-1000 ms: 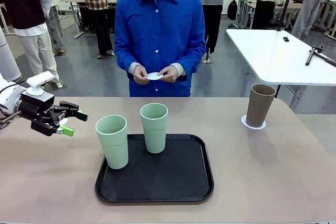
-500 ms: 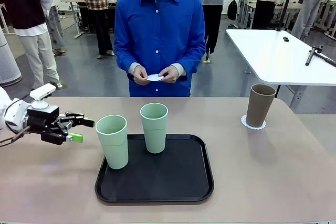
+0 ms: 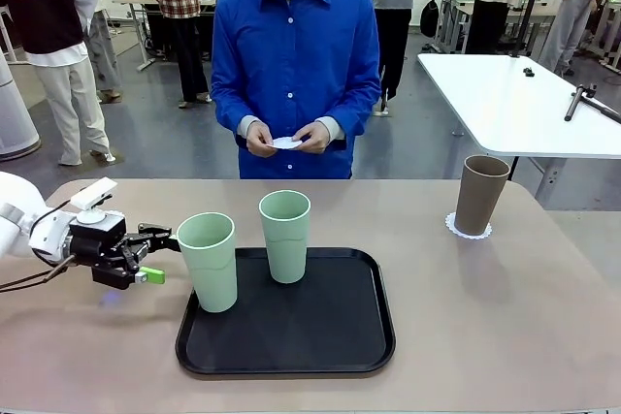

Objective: Place coasters on the table and set cups on them.
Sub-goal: Take one Reusable plastic cup from the Flat Tray and place it on a coaster set by the human.

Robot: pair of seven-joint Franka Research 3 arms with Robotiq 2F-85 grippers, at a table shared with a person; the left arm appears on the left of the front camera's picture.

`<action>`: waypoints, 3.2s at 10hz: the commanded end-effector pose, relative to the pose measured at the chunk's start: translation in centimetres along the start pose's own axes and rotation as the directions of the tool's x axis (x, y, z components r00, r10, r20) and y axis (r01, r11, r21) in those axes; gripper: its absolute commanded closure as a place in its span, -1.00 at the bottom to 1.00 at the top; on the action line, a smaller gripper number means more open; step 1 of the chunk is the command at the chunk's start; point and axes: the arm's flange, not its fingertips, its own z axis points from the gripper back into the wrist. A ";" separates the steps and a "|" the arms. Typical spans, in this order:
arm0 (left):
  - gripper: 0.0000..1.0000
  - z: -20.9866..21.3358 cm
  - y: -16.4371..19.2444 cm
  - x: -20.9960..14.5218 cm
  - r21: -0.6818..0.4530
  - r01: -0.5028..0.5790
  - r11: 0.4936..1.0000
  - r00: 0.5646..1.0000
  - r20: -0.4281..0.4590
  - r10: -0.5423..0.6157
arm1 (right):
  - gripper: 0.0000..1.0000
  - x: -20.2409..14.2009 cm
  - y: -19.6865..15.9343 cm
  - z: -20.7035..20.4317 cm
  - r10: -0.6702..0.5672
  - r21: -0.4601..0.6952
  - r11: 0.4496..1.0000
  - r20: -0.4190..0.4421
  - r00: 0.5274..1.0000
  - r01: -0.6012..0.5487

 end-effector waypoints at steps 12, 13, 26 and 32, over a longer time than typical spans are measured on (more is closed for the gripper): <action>-1.00 -3.6 2.8 -2.3 -0.080 -0.003 0.997 0.999 0.041 0.007 | -1.00 0.1 0.1 0.0 -0.001 -0.007 1.000 0.003 1.000 0.001; -1.00 -4.0 2.6 -2.6 -0.087 -0.006 0.996 0.999 0.039 0.009 | -1.00 0.1 0.1 0.0 -0.001 -0.007 1.000 0.003 1.000 0.001; -1.00 -8.8 2.7 -2.5 -0.173 0.045 0.984 0.999 0.012 -0.044 | -1.00 0.1 0.1 0.0 -0.001 -0.007 1.000 0.003 1.000 0.001; 1.00 -8.6 2.6 -2.1 -0.181 0.067 0.981 0.998 0.027 -0.063 | -1.00 0.1 0.1 0.0 -0.001 -0.007 1.000 0.003 1.000 0.001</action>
